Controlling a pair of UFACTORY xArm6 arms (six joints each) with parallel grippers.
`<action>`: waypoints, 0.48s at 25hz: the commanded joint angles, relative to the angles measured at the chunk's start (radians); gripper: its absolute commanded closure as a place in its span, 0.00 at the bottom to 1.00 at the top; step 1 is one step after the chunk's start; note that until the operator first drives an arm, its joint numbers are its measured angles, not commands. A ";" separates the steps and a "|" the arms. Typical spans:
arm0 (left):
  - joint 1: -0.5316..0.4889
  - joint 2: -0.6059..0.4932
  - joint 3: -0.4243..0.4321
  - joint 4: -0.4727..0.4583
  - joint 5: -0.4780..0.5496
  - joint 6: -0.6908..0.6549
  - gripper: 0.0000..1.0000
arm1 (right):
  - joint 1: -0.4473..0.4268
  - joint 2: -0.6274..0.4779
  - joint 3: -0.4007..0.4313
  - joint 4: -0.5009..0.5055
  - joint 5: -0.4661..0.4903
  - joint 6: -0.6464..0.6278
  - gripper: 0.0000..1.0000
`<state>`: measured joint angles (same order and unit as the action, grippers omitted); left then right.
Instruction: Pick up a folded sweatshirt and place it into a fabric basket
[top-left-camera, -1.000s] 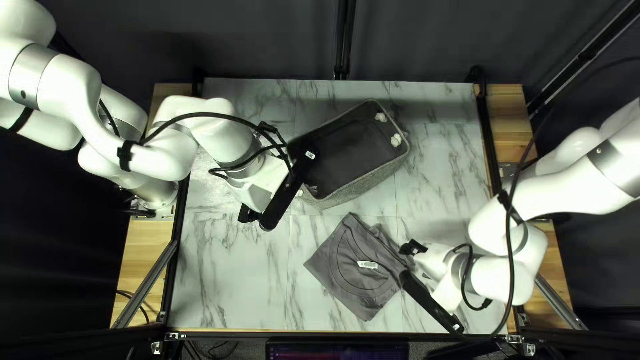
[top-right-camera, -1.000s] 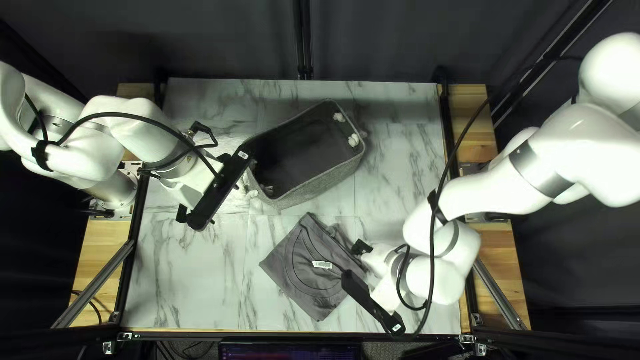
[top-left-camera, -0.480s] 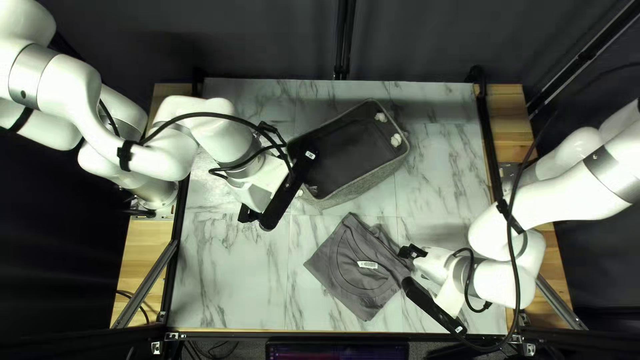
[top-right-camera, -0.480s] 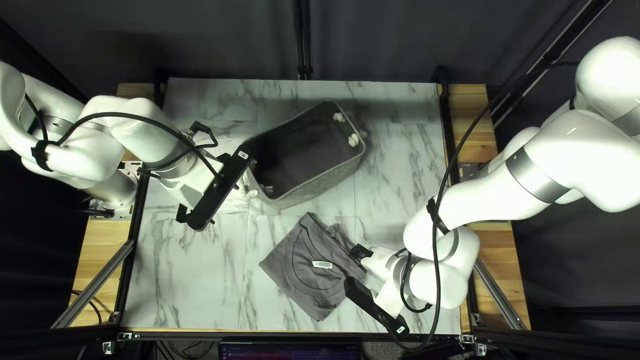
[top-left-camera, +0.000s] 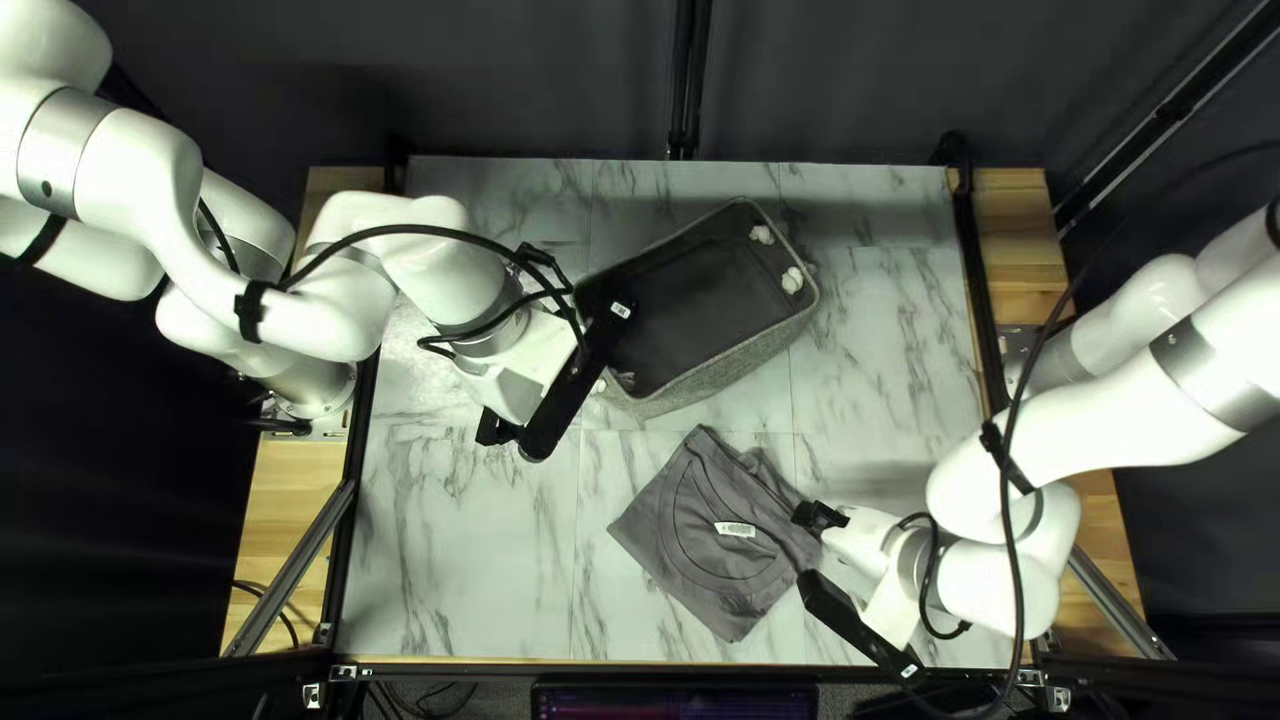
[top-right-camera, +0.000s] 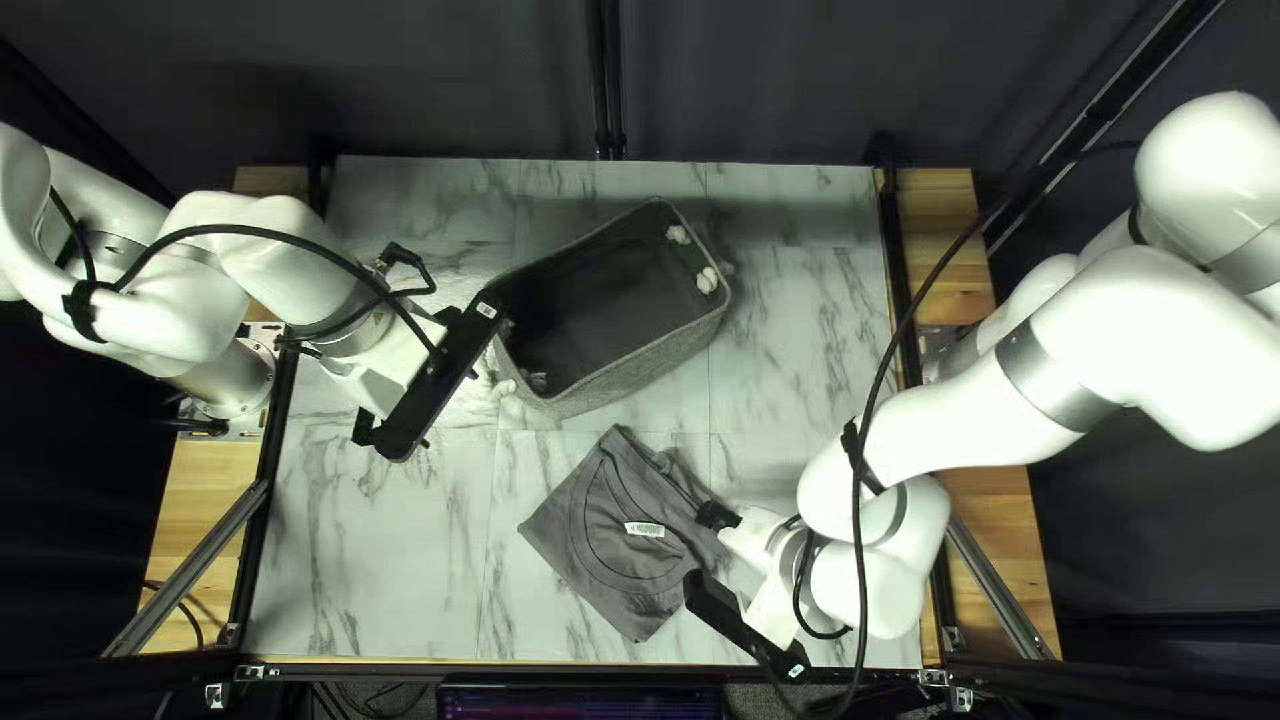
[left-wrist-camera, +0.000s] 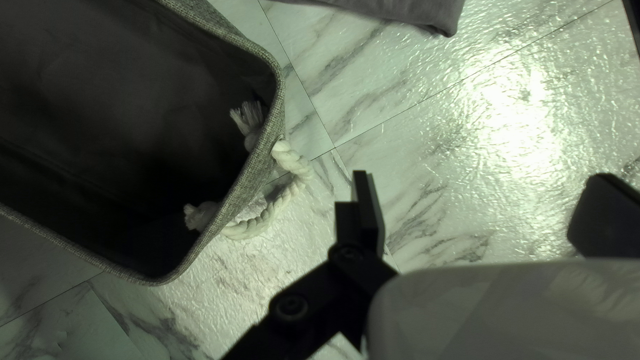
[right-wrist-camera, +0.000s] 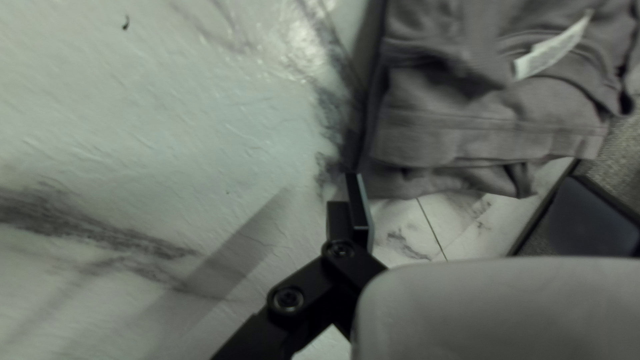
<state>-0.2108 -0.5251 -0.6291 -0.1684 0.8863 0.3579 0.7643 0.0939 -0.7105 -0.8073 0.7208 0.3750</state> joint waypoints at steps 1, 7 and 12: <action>0.000 0.000 0.000 0.000 0.000 0.000 0.00 | 0.007 0.025 -0.023 -0.011 0.019 -0.008 0.00; 0.000 0.000 0.000 0.000 0.000 0.000 0.00 | -0.002 0.099 -0.072 -0.024 0.005 -0.007 0.00; 0.000 0.000 0.000 0.000 0.000 0.000 0.00 | -0.011 0.125 -0.093 -0.023 0.004 -0.021 0.00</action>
<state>-0.2108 -0.5251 -0.6291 -0.1684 0.8863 0.3579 0.7554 0.2129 -0.7994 -0.8304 0.7248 0.3573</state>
